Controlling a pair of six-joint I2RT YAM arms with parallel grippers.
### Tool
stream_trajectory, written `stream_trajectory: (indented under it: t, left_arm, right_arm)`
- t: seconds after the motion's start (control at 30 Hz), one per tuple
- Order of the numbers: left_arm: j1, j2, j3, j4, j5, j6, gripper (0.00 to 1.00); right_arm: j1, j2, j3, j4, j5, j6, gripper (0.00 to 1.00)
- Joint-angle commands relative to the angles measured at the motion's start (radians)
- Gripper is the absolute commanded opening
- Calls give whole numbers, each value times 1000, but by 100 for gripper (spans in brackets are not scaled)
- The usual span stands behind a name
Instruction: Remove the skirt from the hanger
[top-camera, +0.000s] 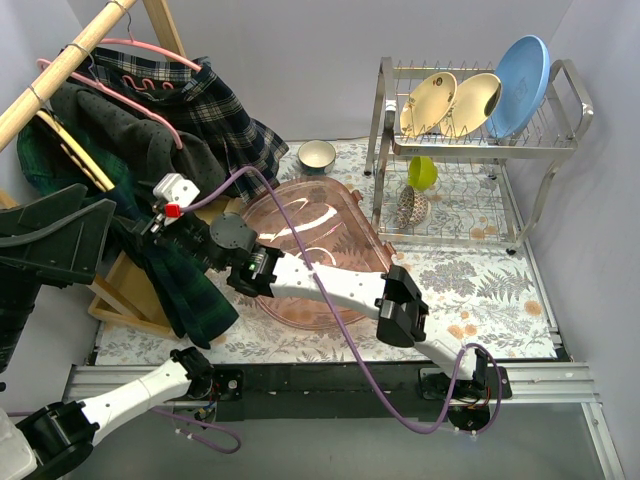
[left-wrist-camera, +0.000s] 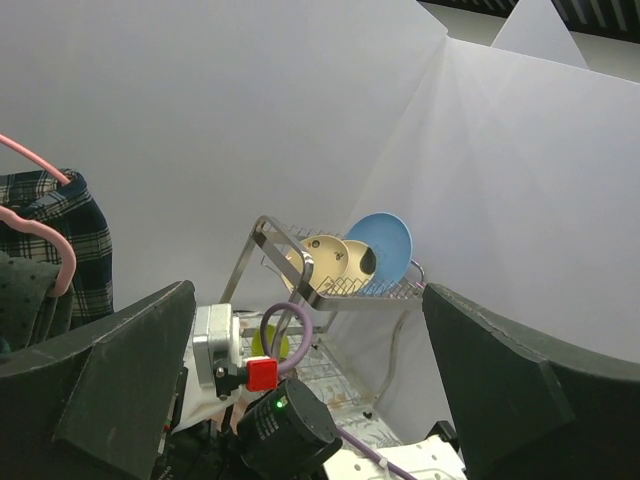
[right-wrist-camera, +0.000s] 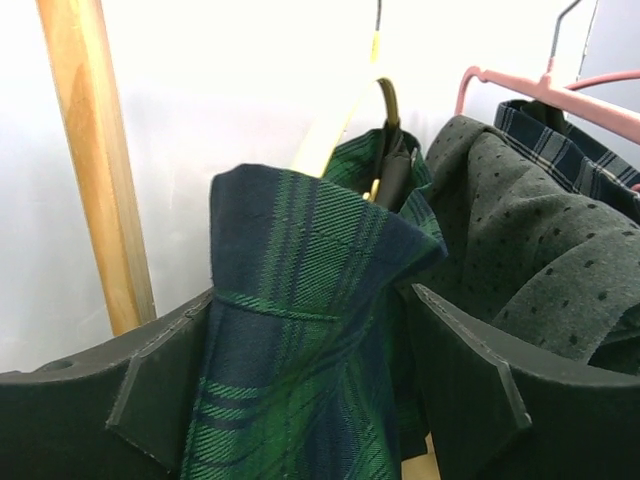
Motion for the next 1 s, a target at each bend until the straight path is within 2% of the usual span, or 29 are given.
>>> stream_trajectory:
  t: [0.0, 0.07, 0.17, 0.27, 0.33, 0.37, 0.4, 0.97]
  left_arm:
    - [-4, 7, -5, -19, -11, 22, 98]
    - [-4, 4, -9, -20, -14, 23, 98]
    - [-4, -2, -10, -23, -16, 23, 98]
    - [-4, -5, -10, -31, -29, 33, 98]
    - [-4, -8, -13, -34, -39, 42, 98]
    - [-4, -11, -15, -33, -45, 45, 98]
    - [-4, -10, -16, -34, -48, 46, 98]
    - [-4, -10, -19, -40, -95, 80, 98]
  right_arm:
    - [31, 14, 50, 82, -1, -70, 77]
    - [31, 22, 52, 85, 1, -68, 73]
    - [31, 27, 52, 91, 25, -67, 61]
    - [31, 17, 52, 107, 28, -76, 41]
    - [31, 2, 50, 131, 25, -82, 30]
    - [31, -4, 47, 142, 25, -82, 10]
    - [31, -9, 47, 166, 39, -83, 2]
    - [21, -58, 69, 308, 27, -107, 1]
